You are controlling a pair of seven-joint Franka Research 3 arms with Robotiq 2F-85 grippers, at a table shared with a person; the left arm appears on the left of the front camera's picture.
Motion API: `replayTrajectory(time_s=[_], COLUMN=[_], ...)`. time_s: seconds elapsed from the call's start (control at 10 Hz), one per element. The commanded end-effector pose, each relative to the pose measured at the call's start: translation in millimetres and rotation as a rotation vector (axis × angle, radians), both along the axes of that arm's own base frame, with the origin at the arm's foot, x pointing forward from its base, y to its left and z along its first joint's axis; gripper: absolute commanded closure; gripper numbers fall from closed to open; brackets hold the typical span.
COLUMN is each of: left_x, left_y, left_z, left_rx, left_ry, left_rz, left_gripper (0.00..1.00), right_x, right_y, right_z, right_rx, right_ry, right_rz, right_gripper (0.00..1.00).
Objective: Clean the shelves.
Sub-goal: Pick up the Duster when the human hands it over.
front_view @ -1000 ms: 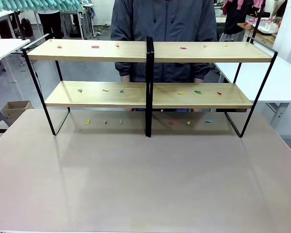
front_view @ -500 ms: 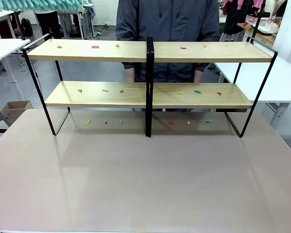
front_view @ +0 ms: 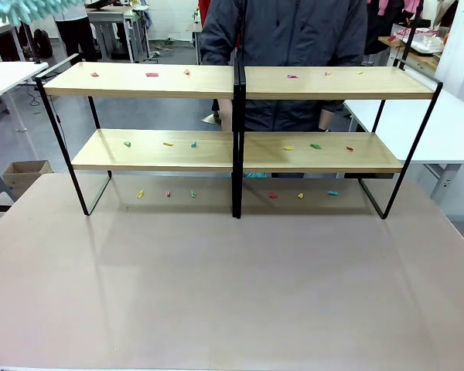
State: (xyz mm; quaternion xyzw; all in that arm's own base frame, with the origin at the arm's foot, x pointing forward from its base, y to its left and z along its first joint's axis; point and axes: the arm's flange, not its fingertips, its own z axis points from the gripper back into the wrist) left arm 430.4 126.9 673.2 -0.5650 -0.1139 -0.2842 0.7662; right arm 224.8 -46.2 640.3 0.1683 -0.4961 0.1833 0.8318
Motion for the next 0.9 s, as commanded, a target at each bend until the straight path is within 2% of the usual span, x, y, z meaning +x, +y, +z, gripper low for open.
replayTrajectory(time_s=[0.0,0.1,0.2,0.3,0.4,0.5,0.6,0.7,0.8], left_x=[-31.2,-41.0,-56.2,-67.3,-77.7,-85.5,-86.8,-77.0,-77.0], left_y=[25.1,39.0,65.2,82.9,93.2,107.8,118.7,84.3,84.3], left_z=[-4.6,-4.6,-0.2,2.3,3.3,4.3,1.7,-4.8,-4.8], left_rx=[0.022,0.032,-0.037,-0.036,0.002,0.001,0.01,-0.009,-0.009], left_ry=[-0.16,-0.193,-0.21,-0.214,-0.204,-0.194,-0.128,-0.201,-0.201], left_rz=[-0.012,0.028,0.038,0.059,0.084,0.16,0.26,0.127,0.127], left_gripper=[0.88,0.88,0.88,0.88,0.88,0.88,0.88,0.88,0.88], right_x=[0.1,0.1,0.1,0.1,0.1,0.1,0.1,0.1,0.1], right_y=[-0.3,-0.3,-0.3,-0.3,-0.3,-0.3,-0.3,-0.3,-0.3], right_z=[0.8,0.8,0.8,0.8,0.8,0.8,0.8,0.8,0.8], right_rx=[0.001,0.001,0.001,0.001,0.001,0.001,0.001,0.001,0.001], right_ry=[-0.002,-0.002,-0.002,-0.002,-0.002,-0.002,-0.002,-0.002,-0.002], right_rz=[-0.001,-0.001,-0.001,-0.001,-0.001,-0.001,-0.001,-0.001,-0.001], right_gripper=[0.0,0.0,0.0,0.0,0.0,0.0,0.0,0.0,0.0])
